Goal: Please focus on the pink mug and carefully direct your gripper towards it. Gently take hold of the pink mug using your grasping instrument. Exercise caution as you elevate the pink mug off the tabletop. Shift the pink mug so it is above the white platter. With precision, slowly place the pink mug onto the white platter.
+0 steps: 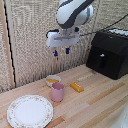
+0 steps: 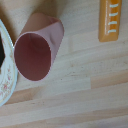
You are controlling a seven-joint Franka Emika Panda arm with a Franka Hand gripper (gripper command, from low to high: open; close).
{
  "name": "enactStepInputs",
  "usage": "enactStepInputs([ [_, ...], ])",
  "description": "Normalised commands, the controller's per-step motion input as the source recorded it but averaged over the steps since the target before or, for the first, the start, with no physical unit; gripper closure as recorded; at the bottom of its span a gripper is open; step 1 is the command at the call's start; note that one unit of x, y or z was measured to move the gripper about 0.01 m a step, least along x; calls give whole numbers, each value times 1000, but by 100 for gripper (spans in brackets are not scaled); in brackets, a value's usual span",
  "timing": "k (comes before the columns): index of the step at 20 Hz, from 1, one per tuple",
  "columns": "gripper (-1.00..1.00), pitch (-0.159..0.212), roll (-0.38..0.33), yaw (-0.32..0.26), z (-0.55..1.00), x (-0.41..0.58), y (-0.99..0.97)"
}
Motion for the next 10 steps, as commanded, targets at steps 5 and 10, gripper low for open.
enactStepInputs([
  [5,-100,96,-81,-8,-186,-327,537],
  [10,-100,58,-72,-6,-139,-362,491],
])
